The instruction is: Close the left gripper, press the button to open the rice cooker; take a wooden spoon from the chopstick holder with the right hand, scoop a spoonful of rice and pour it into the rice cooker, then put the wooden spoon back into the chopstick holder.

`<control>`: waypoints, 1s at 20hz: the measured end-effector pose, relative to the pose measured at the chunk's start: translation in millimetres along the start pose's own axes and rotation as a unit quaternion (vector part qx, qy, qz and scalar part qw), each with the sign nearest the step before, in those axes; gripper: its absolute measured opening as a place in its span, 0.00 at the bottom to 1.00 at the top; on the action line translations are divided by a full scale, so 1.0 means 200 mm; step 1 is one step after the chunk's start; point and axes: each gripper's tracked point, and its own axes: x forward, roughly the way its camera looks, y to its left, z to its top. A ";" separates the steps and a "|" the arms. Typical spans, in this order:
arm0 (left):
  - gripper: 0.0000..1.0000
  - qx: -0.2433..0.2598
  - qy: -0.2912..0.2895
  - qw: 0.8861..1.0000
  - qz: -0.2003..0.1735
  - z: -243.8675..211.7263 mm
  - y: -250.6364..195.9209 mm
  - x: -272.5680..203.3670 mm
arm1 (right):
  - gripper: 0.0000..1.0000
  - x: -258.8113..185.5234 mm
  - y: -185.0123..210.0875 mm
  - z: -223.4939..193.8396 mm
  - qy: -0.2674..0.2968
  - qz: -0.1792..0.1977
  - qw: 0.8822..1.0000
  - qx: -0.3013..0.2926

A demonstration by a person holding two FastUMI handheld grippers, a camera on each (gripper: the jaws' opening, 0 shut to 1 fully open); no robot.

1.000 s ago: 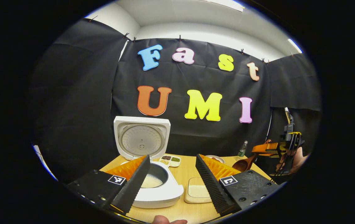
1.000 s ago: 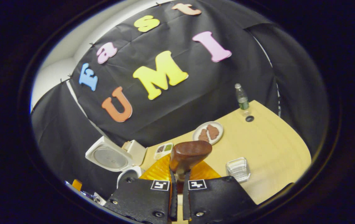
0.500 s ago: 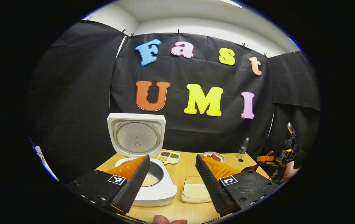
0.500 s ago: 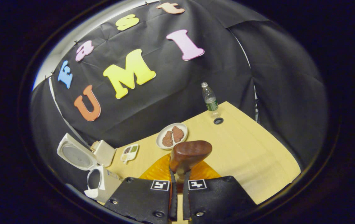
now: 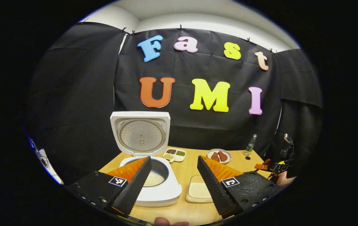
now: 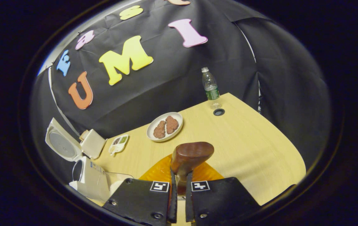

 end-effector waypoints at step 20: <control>0.94 0.012 -0.067 0.997 0.040 0.36 0.18 0.20 | 1.00 -0.56 0.24 0.58 -0.156 0.007 0.977 -0.148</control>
